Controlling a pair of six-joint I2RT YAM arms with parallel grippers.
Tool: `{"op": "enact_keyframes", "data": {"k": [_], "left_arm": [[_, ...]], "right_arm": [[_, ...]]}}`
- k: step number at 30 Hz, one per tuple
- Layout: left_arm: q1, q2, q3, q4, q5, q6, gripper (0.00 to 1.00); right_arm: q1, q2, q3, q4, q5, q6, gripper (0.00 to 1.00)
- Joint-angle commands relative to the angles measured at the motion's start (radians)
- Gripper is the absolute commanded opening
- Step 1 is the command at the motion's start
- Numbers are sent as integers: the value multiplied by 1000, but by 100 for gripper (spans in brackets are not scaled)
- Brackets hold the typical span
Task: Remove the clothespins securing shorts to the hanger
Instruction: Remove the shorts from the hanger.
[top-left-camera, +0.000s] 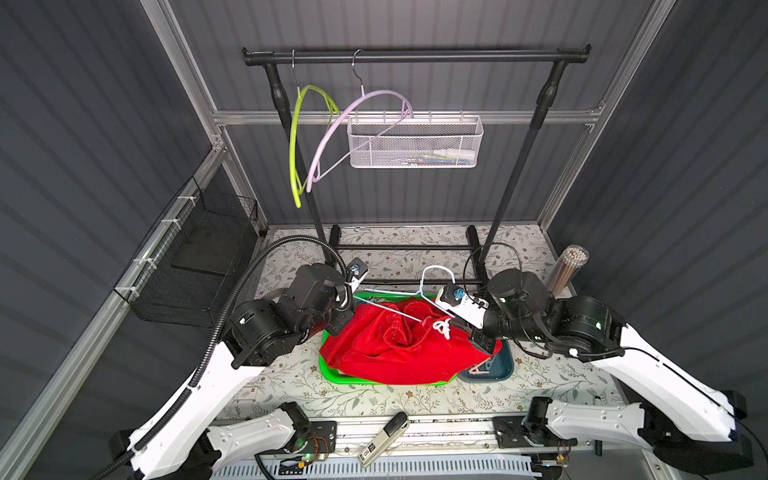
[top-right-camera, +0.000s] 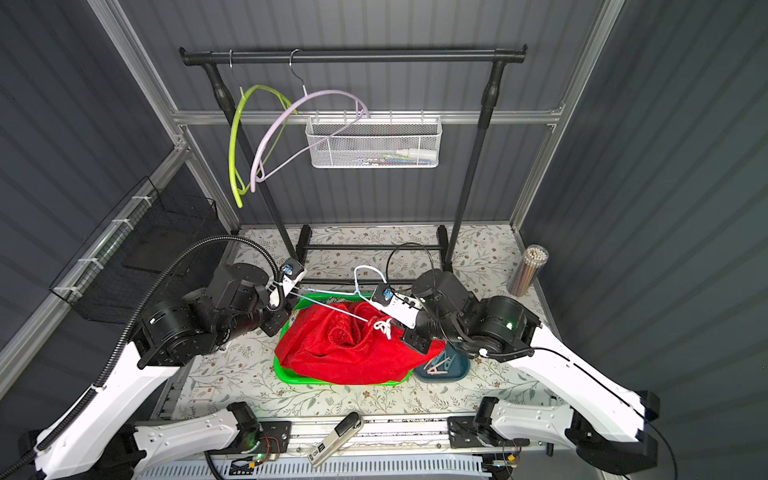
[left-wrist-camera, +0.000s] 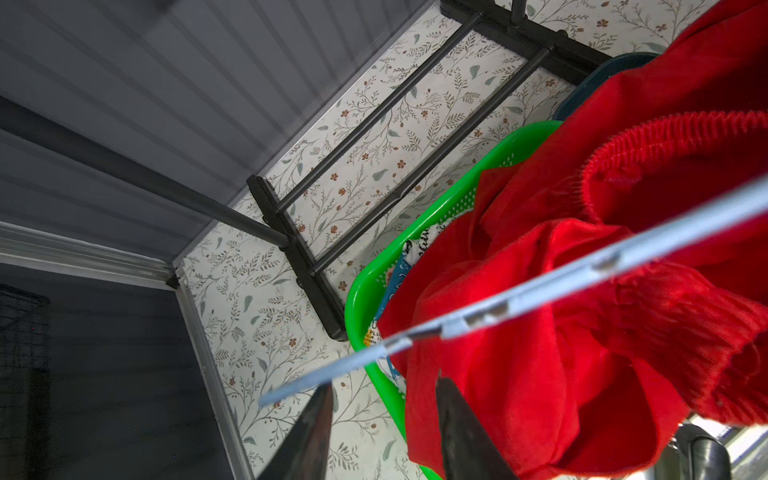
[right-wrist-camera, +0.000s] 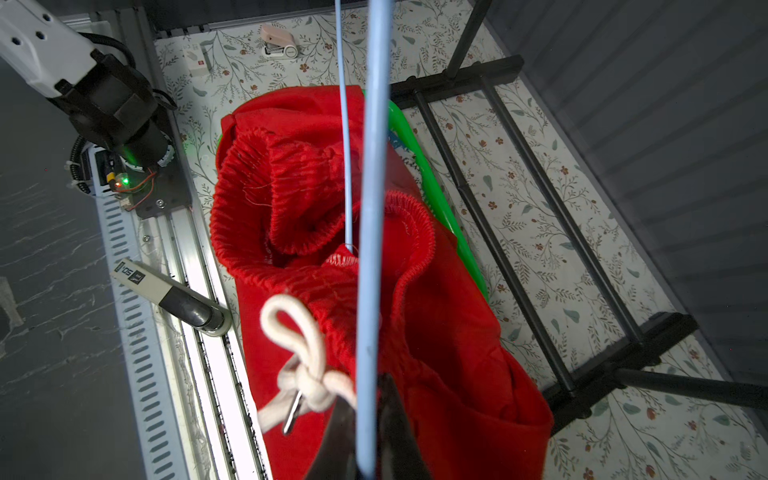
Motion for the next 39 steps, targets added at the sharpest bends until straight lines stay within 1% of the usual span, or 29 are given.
{"op": "enact_keyframes", "data": {"k": [1,7,12,14,16,18,22,24,28,29,32,35,39], "left_arm": [[-3,6,30,14,9,81,43],[-4,-14,33,5,126,138,44],[-3,25,-5,1,174,183,43],[-3,49,-18,9,208,191,38],[-3,79,-12,6,248,197,36],[-4,95,-12,18,254,207,32],[-1,61,-27,65,276,243,20],[1,25,-43,93,276,267,14],[1,-48,-99,143,230,290,1],[2,-61,-113,145,219,291,0],[1,-96,-130,144,188,284,0],[2,-127,-136,134,163,279,0],[1,-160,-134,115,130,264,0]], "right_arm": [[-10,45,35,-28,-45,12,0],[-17,88,64,-46,-80,0,0],[-18,92,78,-49,-97,-8,0],[-17,88,79,-48,-106,-13,0],[-17,88,75,-44,-124,-19,0],[-17,93,75,-45,-151,-25,0],[-23,97,66,-37,-178,-36,0],[-42,90,53,-18,-221,-37,0],[-97,71,27,60,-332,-19,0],[-106,65,21,84,-372,-15,0],[-122,64,6,158,-414,-2,0],[-136,76,-9,228,-456,19,6],[-165,71,-62,355,-514,75,7]]}}
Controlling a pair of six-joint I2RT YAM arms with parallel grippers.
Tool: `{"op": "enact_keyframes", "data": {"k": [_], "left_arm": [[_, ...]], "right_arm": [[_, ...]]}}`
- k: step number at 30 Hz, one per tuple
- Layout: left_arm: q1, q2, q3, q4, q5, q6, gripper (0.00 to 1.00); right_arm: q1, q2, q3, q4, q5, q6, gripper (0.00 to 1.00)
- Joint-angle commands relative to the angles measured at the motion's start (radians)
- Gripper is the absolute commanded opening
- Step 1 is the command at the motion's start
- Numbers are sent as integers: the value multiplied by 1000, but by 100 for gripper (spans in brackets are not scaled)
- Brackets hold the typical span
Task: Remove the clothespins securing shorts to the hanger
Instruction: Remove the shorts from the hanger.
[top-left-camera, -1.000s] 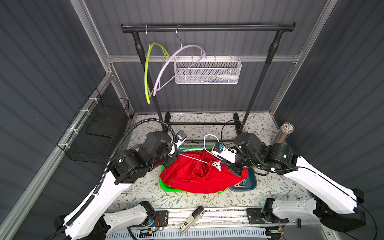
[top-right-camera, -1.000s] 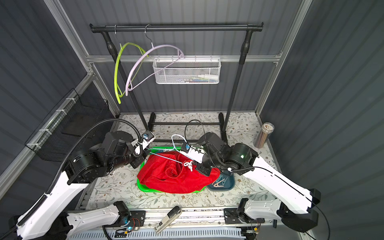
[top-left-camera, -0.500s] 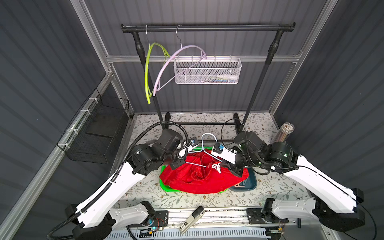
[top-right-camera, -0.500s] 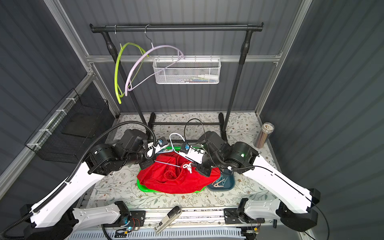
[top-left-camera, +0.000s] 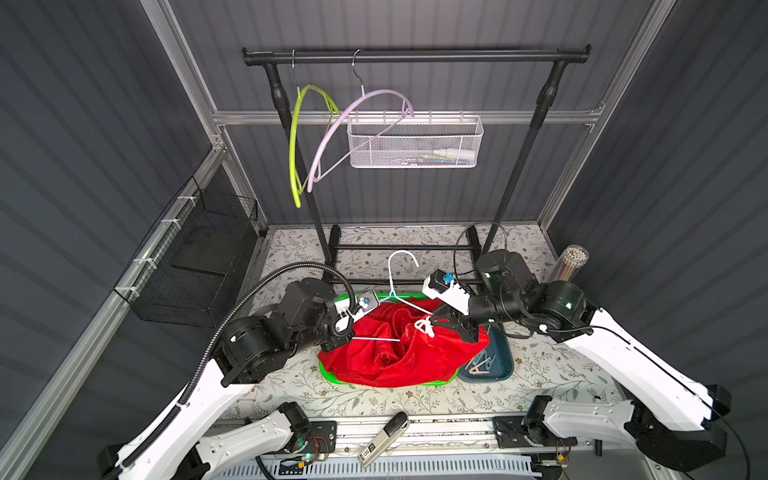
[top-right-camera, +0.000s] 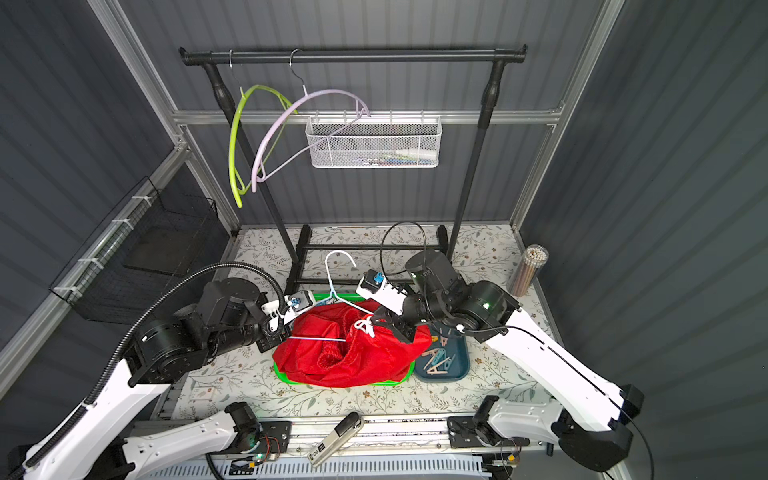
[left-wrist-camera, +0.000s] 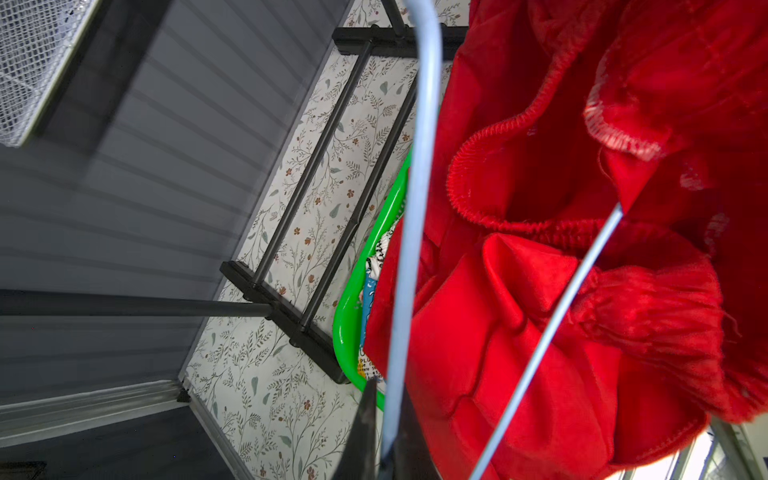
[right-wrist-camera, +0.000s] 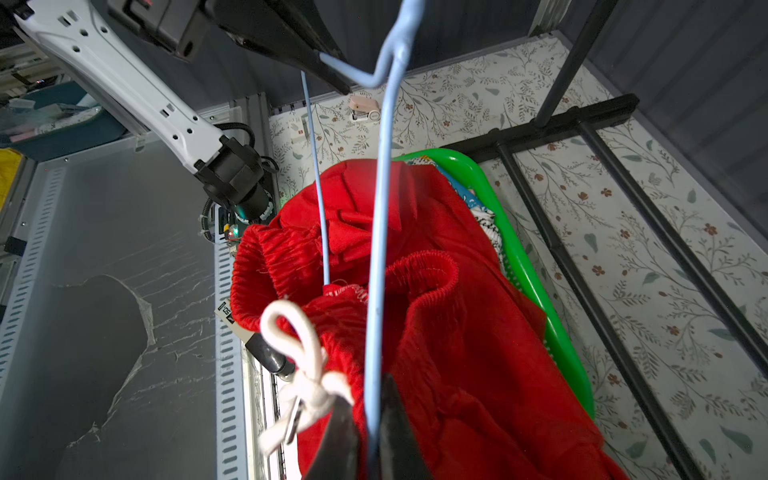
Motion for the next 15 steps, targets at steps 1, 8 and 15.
{"op": "enact_keyframes", "data": {"k": [1,8,15], "left_arm": [[5,-38,1,51,-37,-67,0],[6,-76,-22,47,-50,-96,0],[5,-93,-43,48,-56,-118,0]], "right_arm": [[-23,-15,-51,195,-105,87,8],[-65,-88,-181,426,-130,218,18],[-90,-145,-273,594,-114,302,17]]}}
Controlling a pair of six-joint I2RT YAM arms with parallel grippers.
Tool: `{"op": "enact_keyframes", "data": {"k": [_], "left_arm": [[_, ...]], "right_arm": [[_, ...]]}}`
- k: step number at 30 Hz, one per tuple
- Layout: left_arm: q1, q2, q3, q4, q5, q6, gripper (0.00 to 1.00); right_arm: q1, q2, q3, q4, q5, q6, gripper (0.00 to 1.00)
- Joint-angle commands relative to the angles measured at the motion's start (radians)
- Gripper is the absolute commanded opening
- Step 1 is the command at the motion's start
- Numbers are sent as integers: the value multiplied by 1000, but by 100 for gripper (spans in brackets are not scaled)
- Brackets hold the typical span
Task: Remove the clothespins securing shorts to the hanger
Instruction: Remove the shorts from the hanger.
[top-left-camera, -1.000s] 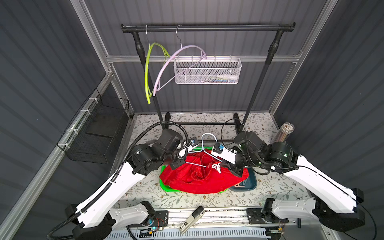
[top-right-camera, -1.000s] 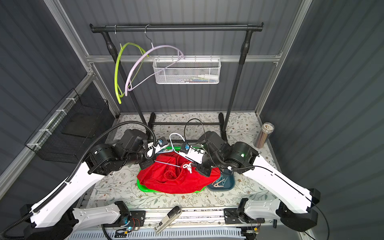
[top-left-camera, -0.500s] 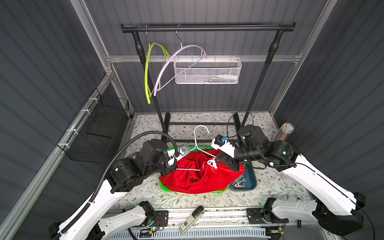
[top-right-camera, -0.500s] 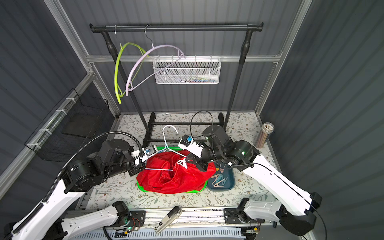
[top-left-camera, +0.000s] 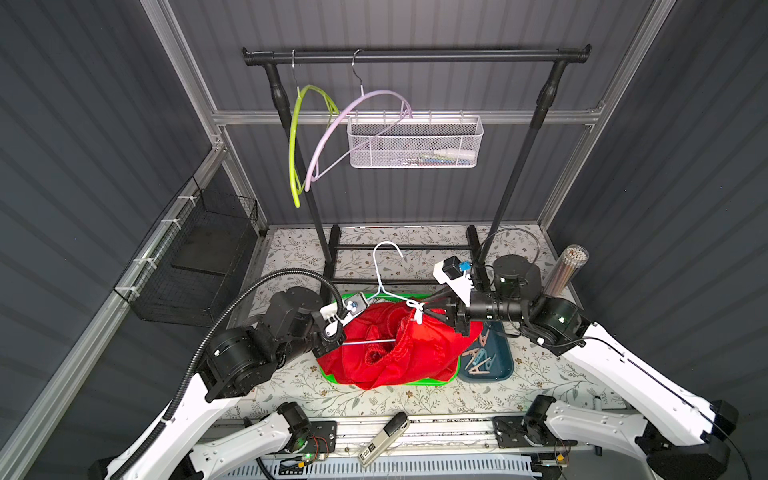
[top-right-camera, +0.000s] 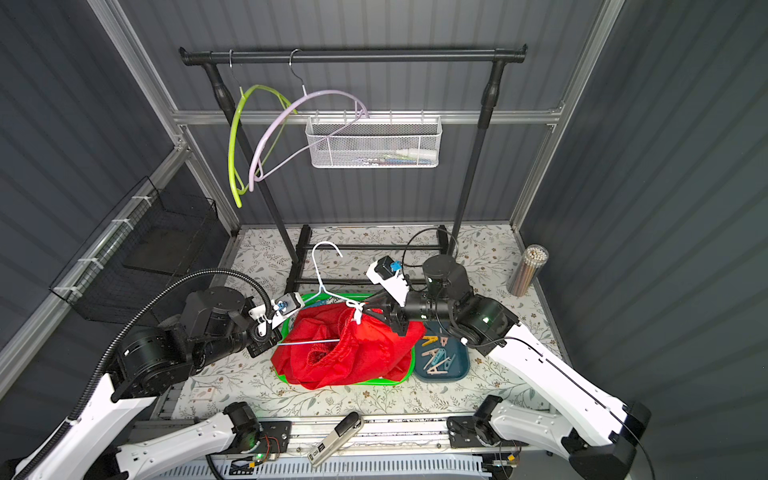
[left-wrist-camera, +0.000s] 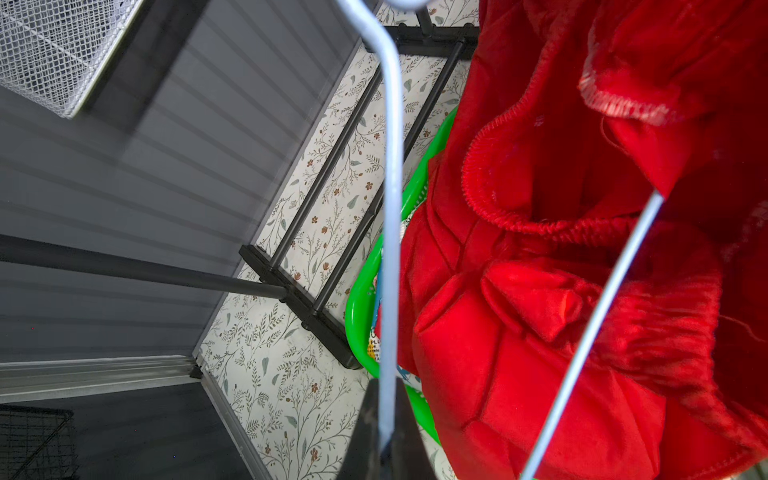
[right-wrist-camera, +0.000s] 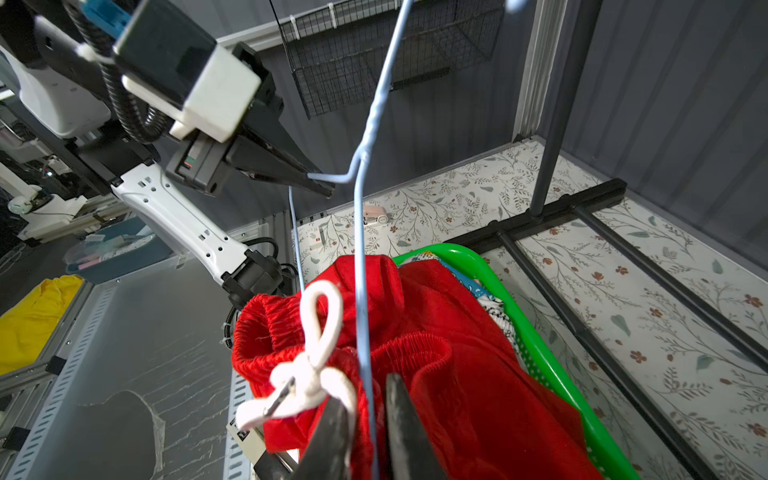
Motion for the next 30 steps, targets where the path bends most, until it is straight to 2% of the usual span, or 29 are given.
{"op": "enact_keyframes", "data": {"k": [1,7,14,21,25,30], "left_arm": [[5,-27,-3,45,-18,-84,0],[5,-31,-9,45,-21,-91,0],[5,-26,-18,45,-35,-97,0],[5,-47,-31,45,-44,-111,0],[5,-44,-31,45,-47,-115,0],[5,-37,-32,45,-63,-114,0]], "right_arm": [[-23,-29,-29,149,3,95,17],[-51,-71,-134,315,1,199,15],[-65,-83,-179,388,4,267,11],[-93,-107,-200,416,-21,316,11],[-100,-104,-203,438,-52,353,2],[-111,-105,-206,462,-72,414,9]]}}
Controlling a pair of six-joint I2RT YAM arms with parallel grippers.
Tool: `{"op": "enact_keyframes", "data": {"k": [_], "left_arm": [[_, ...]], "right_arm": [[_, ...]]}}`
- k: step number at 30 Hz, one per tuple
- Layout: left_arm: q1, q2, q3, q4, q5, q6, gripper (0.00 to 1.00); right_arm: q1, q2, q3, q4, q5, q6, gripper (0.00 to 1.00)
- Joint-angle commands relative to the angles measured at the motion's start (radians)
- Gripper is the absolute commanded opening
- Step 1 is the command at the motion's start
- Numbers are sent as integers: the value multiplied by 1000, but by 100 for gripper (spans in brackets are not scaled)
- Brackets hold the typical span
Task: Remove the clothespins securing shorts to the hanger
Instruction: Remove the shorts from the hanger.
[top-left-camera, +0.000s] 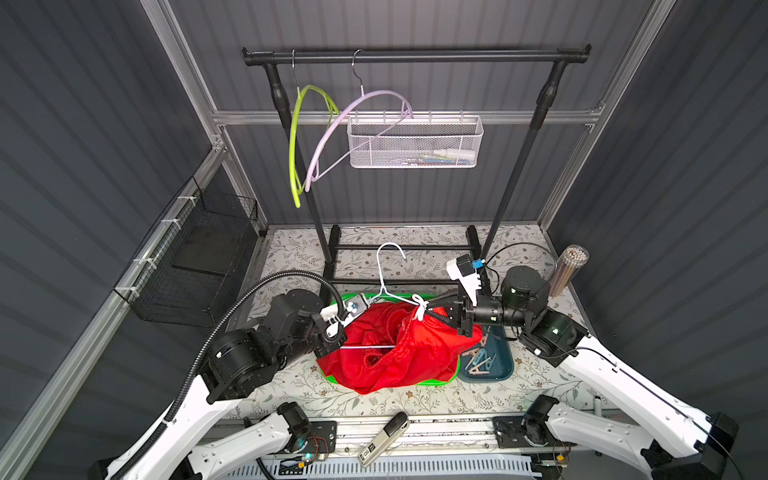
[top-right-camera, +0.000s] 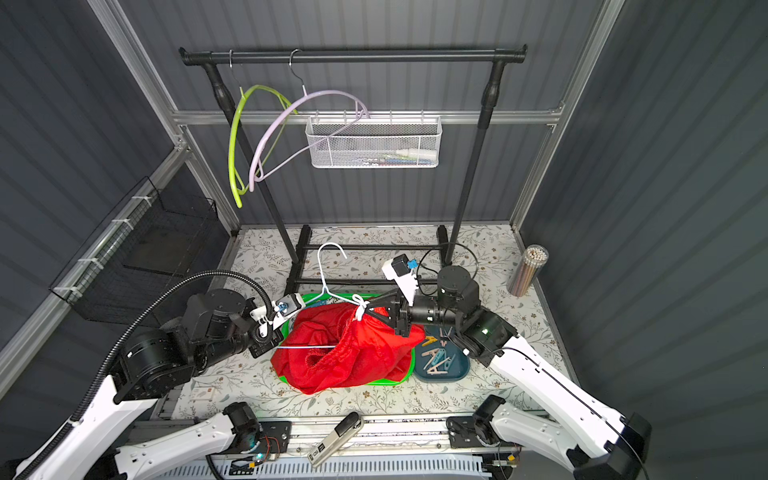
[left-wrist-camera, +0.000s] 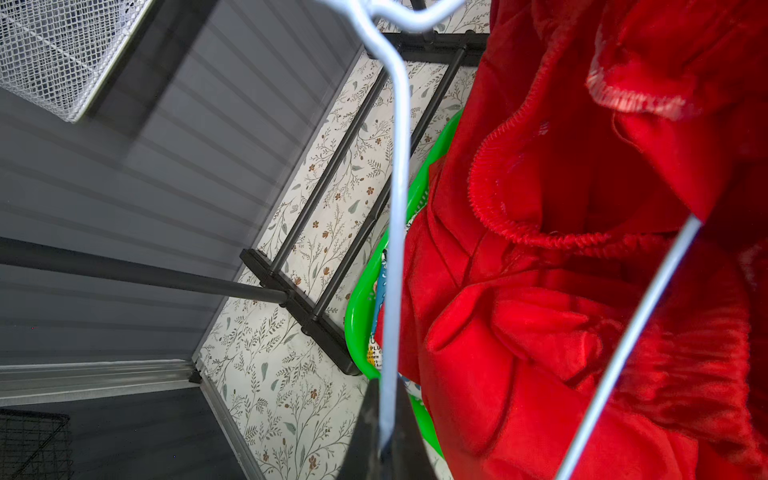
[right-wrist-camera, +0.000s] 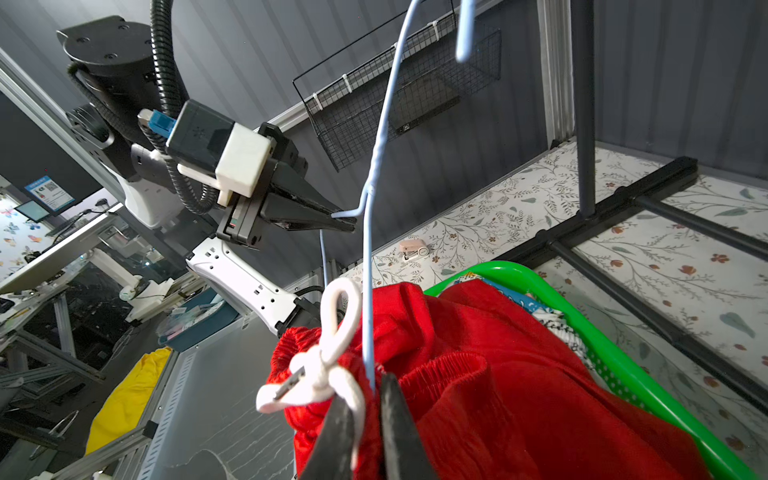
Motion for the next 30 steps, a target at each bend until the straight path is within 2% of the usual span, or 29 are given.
{"op": "enact_keyframes", "data": {"k": [1,12,15,16,21,30], "left_arm": [[10,-21,-1,15,-64,-112,0],[10,-39,-1,44,-79,-107,0],[10,-40,0,51,-79,-108,0],[10,-43,2,55,-78,-108,0],[10,-46,11,57,-112,-106,0],[10,-56,79,28,-246,-96,0]], "right_arm": [[-41,-27,6,149,53,102,11],[-60,15,-12,267,-66,256,18],[-61,26,-9,282,-84,265,3],[-61,28,-6,275,-89,259,0],[-61,25,21,168,-69,195,0],[-60,-70,97,-190,137,-22,0]]}}
